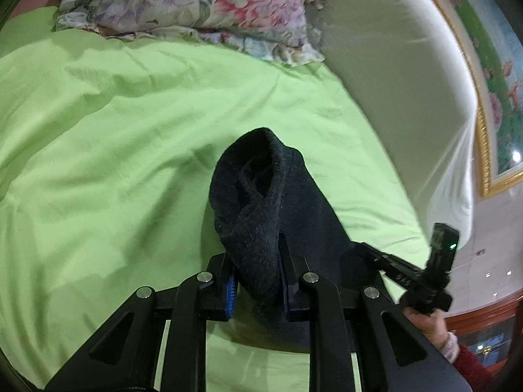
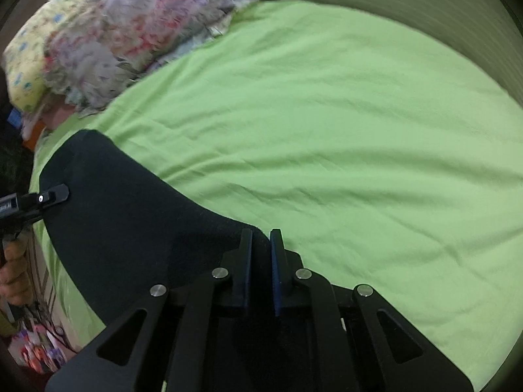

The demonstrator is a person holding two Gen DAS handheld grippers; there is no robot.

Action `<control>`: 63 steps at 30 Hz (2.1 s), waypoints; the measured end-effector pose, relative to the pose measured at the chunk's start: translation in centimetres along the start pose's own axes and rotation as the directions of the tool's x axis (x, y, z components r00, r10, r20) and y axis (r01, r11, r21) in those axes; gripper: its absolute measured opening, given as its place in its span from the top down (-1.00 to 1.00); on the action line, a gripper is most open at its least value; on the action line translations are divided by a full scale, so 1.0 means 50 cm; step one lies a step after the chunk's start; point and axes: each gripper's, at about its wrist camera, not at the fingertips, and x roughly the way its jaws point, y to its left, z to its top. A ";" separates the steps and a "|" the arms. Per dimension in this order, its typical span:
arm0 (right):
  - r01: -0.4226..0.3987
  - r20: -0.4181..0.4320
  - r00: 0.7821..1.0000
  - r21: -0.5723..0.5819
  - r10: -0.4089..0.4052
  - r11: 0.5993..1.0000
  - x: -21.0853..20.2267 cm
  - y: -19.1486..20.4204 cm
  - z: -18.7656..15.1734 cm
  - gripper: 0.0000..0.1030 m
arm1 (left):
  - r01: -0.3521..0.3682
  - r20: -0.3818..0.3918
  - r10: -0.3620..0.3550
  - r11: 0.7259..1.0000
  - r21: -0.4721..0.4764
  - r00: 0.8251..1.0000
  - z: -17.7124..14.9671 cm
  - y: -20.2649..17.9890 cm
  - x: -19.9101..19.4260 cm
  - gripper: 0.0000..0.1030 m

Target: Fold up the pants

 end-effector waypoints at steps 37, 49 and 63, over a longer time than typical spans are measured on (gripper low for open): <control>-0.054 0.271 0.882 0.871 -0.386 0.488 -0.406 -0.313 -0.653 0.10 | 0.241 -0.392 0.003 0.784 0.571 0.920 -0.215 -0.549 0.185 -0.24; -0.160 0.330 0.858 0.900 -0.394 0.404 -0.383 -0.383 -0.660 0.10 | 0.360 -0.515 0.121 0.582 0.729 0.849 -0.374 -0.772 0.317 -0.29; -0.178 0.312 0.873 0.920 -0.374 0.350 -0.379 -0.408 -0.705 0.67 | 0.474 -0.579 0.300 0.357 0.805 0.758 -0.560 -0.921 0.482 -0.32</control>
